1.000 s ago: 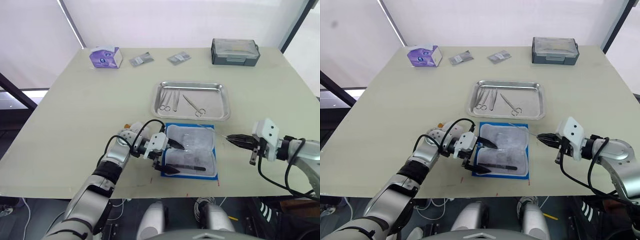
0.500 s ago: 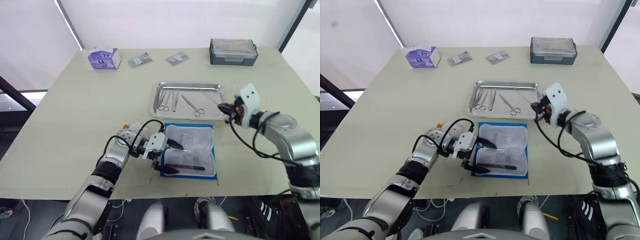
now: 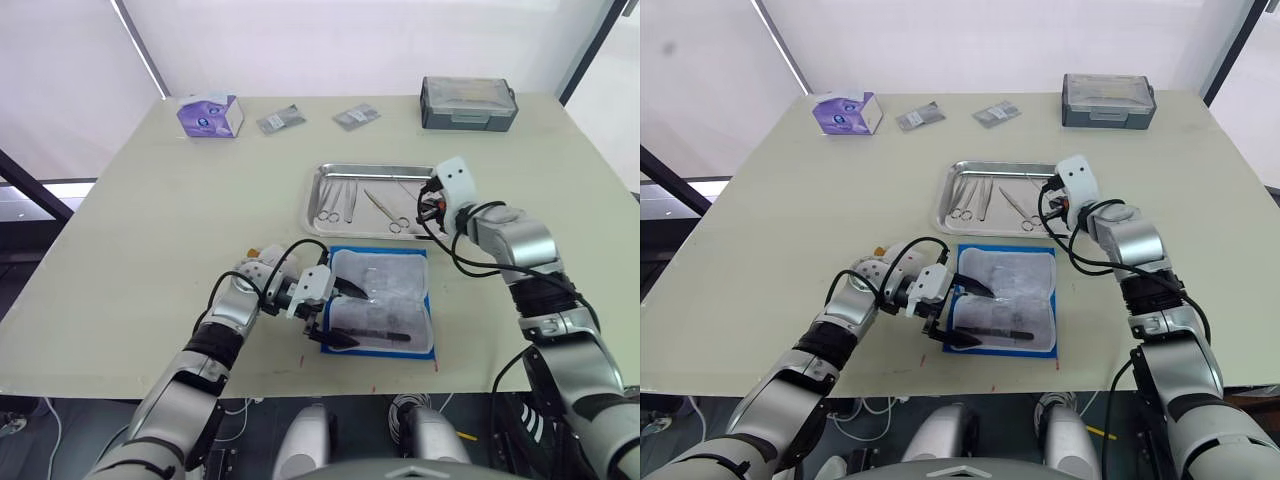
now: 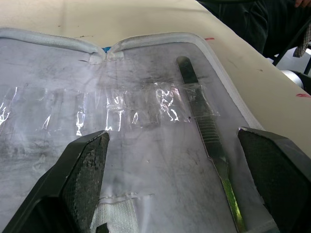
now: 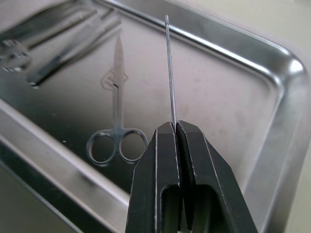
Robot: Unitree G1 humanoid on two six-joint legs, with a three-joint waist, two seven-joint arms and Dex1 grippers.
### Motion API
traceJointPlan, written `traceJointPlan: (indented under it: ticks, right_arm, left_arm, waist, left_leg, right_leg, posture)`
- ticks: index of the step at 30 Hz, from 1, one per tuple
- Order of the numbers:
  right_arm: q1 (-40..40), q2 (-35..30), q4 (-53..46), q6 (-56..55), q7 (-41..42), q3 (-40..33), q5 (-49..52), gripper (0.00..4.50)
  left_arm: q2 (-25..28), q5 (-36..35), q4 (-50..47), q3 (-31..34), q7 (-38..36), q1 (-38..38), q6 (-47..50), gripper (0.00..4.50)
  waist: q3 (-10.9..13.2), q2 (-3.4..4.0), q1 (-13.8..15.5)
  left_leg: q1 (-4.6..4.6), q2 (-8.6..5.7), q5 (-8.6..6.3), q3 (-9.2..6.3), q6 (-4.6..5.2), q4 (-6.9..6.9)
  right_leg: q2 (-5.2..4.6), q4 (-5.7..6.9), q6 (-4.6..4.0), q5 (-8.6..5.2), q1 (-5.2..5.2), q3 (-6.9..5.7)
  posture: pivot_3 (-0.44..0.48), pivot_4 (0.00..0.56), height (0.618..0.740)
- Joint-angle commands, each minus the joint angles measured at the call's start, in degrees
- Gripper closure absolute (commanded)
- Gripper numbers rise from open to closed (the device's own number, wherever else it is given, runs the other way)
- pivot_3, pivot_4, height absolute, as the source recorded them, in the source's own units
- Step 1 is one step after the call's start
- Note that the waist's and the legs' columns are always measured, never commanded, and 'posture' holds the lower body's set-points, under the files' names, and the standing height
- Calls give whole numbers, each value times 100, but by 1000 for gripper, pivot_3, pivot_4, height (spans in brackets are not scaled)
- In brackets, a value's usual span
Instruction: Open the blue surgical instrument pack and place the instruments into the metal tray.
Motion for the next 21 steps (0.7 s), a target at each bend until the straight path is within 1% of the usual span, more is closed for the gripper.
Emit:
traceJointPlan:
  ticks: [1,6,9,10,13,14,15,16,21]
  right_arm:
    - [-222,120,339,-316,-48,-62,-126,4431]
    - [-420,327,1205,-961,-74,-44,-329,4431]
    - [-505,361,1449,-1206,-11,-59,-404,4431]
    - [-512,355,1459,-1271,35,-67,-405,4205]
    - [-492,324,1346,-1410,141,-82,-410,3261]
    - [-476,298,1284,-1459,159,-79,-430,3049]
    - [-461,263,1217,-1484,188,-86,-442,2327]
    - [-405,177,1007,-1493,307,-100,-420,2230]
    - [105,-241,-297,-1373,1027,-190,-102,2230]
  left_arm:
    - [111,559,465,-394,32,366,167,0]
    - [118,552,417,-392,55,394,188,0]
    - [124,549,394,-391,64,406,201,0]
    - [127,548,387,-391,64,411,204,0]
    - [133,548,385,-392,60,416,207,0]
    - [134,549,386,-393,59,416,207,0]
    - [131,550,383,-396,61,413,212,0]
    - [126,551,380,-398,63,410,215,0]
    - [113,554,371,-405,69,411,217,0]
  waist:
    - [1,2,-7]
    - [-2,6,-56]
    - [-3,8,-61]
    - [-3,8,-63]
    - [-3,9,-66]
    - [-3,10,-68]
    - [-2,11,-69]
    - [-2,11,-69]
    - [-1,13,-68]
  left_leg:
    - [0,0,0,0,0,0]
    - [2,0,0,1,0,0]
    - [3,0,0,-1,0,0]
    - [2,0,0,0,0,0]
    - [2,0,0,0,0,0]
    - [2,0,0,0,0,0]
    - [2,0,0,-1,0,0]
    - [2,0,0,-1,0,0]
    - [-2,0,0,-1,0,0]
  right_leg:
    - [0,0,0,0,0,0]
    - [0,2,0,0,0,1]
    - [0,4,0,0,0,0]
    - [0,4,0,0,0,1]
    - [0,4,0,0,0,1]
    - [0,4,0,0,0,1]
    - [0,4,0,0,0,1]
    - [0,4,0,0,0,1]
    - [0,2,1,0,0,5]
  posture:
    - [0,150,727]
    - [0,150,727]
    - [0,150,727]
    - [0,150,727]
    - [0,150,727]
    - [0,150,727]
    - [0,150,727]
    - [0,150,727]
    - [0,150,727]
